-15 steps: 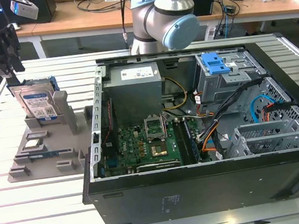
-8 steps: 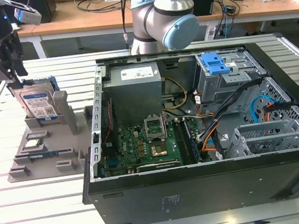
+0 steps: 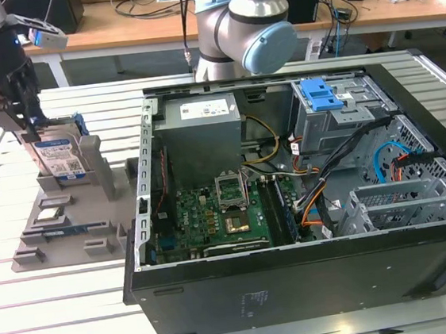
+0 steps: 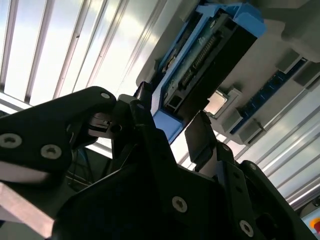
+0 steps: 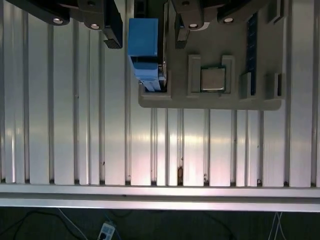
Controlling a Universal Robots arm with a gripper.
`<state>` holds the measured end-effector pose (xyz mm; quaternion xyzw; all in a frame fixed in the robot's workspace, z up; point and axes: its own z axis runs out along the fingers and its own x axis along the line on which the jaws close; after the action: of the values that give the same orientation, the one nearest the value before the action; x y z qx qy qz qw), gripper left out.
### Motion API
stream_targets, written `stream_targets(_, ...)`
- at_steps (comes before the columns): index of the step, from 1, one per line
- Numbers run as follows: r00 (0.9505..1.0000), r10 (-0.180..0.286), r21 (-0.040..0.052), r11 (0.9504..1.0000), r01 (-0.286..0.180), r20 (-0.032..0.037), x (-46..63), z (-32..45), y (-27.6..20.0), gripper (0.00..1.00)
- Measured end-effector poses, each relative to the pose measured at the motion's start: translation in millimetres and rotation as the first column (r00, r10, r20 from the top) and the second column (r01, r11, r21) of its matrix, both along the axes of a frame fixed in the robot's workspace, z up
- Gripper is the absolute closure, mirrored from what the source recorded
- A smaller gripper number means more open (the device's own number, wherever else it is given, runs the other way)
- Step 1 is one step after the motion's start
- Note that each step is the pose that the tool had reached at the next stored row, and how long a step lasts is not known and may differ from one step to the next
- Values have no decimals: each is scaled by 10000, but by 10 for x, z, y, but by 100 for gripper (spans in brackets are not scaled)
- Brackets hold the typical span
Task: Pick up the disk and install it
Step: 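Pick up the disk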
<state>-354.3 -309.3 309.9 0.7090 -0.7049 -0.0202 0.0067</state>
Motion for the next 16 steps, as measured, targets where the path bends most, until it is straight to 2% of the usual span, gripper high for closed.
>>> stream_targets(6, 9999, 119, -2, 9999, -119, 0, 0, -214, 9, 46)
stream_targets(7, 9999, 123, -3, 9999, -123, 1, 0, -229, 9, 46)
stream_targets(16, 9999, 124, -4, 9999, -124, 1, 0, -238, 9, 47)
